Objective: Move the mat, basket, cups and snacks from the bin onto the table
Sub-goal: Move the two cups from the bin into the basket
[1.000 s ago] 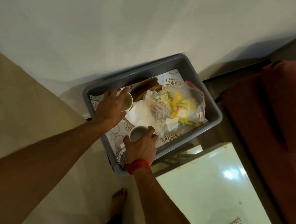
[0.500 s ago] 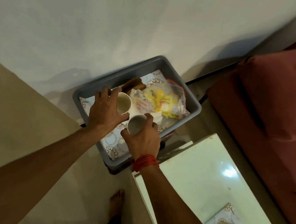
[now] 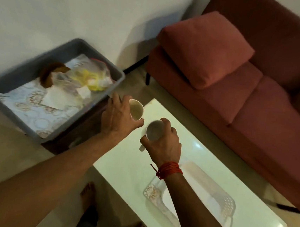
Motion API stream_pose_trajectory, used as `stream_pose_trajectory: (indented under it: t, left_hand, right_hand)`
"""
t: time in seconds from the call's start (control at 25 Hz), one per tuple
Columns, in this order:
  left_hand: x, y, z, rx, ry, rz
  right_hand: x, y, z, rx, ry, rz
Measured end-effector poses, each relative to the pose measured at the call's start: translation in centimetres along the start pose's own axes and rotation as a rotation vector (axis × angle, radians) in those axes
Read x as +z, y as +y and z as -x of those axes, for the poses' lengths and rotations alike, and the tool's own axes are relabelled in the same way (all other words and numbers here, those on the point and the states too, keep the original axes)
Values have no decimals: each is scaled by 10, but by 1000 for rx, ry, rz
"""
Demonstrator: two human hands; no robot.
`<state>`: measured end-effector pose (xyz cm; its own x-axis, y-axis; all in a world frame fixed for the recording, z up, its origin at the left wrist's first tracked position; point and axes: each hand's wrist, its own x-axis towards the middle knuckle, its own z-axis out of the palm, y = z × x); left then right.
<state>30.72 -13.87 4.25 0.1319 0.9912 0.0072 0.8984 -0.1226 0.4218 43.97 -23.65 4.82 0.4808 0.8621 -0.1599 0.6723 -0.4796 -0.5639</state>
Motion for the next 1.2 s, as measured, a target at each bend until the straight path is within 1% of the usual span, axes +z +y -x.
stream_pose_trajectory:
  t: [0.12,0.28,0.44,0.56,0.8,1.0,1.2]
  left_hand:
    - [48,70,44,96,-69,-10]
    - [114,142,104,199,-190,-11]
    - [164,175,155,220,-269,-21]
    - [205,184,188,227,-321,-48]
    - [270,181,218,230,-367,-111]
    - [311,185,226,225,-375,-122]
    - [333,185,227,198,-373,-138]
  right_hand:
    - [-49,91,18,100,33,9]
    - [-98,216,52,241,63,24]
    - [-116,306,84,359,2,22]
    - [-111,365,103,421,-57,32]
    - [-72,434,116,461,-150,41]
    - [-46,462,111,481,-147,56]
    - [-38,476,103,509,-129,64]
